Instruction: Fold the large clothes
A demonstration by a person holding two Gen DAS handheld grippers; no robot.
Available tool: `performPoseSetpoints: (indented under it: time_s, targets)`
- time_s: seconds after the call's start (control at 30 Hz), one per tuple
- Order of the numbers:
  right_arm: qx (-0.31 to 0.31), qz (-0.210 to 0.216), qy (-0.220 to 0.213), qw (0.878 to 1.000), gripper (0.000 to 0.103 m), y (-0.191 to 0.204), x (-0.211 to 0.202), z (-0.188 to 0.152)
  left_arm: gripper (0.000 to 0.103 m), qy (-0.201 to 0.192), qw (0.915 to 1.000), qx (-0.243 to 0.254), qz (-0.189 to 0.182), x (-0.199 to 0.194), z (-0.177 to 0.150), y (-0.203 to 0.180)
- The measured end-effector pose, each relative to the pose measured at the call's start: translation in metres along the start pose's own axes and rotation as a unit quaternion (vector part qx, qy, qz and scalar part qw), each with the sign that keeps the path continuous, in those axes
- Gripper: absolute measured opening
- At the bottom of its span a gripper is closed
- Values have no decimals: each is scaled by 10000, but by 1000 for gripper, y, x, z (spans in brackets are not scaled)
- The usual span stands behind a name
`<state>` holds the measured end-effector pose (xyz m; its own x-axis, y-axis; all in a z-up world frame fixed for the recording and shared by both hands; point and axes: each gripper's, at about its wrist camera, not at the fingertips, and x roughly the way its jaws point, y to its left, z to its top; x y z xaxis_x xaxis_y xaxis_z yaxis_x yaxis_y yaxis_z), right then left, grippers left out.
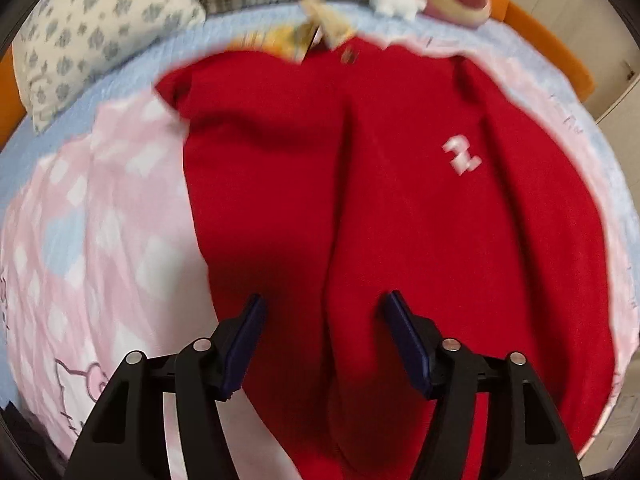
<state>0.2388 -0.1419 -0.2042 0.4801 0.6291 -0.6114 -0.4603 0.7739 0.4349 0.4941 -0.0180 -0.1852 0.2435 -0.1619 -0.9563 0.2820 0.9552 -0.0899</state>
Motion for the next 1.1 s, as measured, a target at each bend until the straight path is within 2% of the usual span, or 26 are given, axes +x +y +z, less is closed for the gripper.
performPoseSetpoints:
  time_s: [0.03, 0.1, 0.13, 0.2, 0.27, 0.3, 0.33, 0.37, 0.47, 0.53, 0.6, 0.67, 0.7, 0.8, 0.83, 0.9, 0.97, 1.0, 1.1]
  targets:
    - [10, -19, 127, 9999, 34, -3, 9, 1, 68, -50, 9999, -46, -82, 5, -1, 4]
    - [2, -211, 659, 9976, 35, -3, 48, -11, 69, -174, 9996, -85, -226, 3, -3, 9]
    - [10, -219, 734, 9971, 35, -2, 55, -20, 69, -203, 9993, -115, -299, -1, -1, 11]
    - [57, 1, 617, 9981, 35, -1, 43, -22, 68, -334, 9979, -200, -510, -14, 2, 14]
    - [353, 469, 362, 9976, 37, -9, 9, -22, 68, -514, 9958, -301, -699, -37, 2, 12]
    - [525, 701, 155, 9960, 41, -18, -15, -22, 68, -567, 9948, -258, -803, -48, -1, 4]
    - [679, 831, -59, 9942, 53, -29, -41, -20, 68, -587, 9942, -160, -884, -58, -6, -7]
    - [805, 797, -270, 9932, 61, -41, -65, -20, 68, -578, 9939, -69, -936, -64, -11, -18]
    - [1198, 318, -811, 9890, 62, -87, -132, -18, 69, -388, 9861, 560, -1516, -83, -43, -83]
    - [1704, -245, -1247, 9771, 62, -130, -184, -32, 69, -239, 9737, 1311, -1847, -91, -77, -147]
    - [2163, -556, -1562, 9622, 63, -157, -221, -50, 76, -78, 9567, 1979, -2132, -96, -111, -203]
    - [2500, -802, -1928, 9455, 64, -173, -261, -79, 80, 2, 9313, 2760, -2379, -101, -157, -267]
    - [2607, -864, -2057, 9393, 66, -177, -276, -93, 81, -82, 9201, 3101, -2390, -103, -179, -293]
    - [2923, -858, -2032, 9306, 68, -188, -302, -130, 84, -185, 8989, 3782, -2207, -97, -222, -348]
    - [2978, -851, -1970, 9302, 68, -190, -305, -137, 84, -178, 8965, 3904, -2087, -91, -227, -357]
    - [3110, -880, -1782, 9294, 68, -194, -312, -156, 84, -143, 8947, 4081, -1811, -77, -241, -373]
    - [3141, -847, -1687, 9304, 68, -194, -311, -164, 84, -195, 8956, 4281, -1196, -58, -255, -392]
    - [3152, -810, -1659, 9309, 67, -195, -311, -166, 84, -258, 8931, 4412, -838, -50, -264, -401]
    - [3052, -790, -1646, 9346, 68, -190, -312, -164, 84, -339, 8939, 4458, -326, -34, -270, -418]
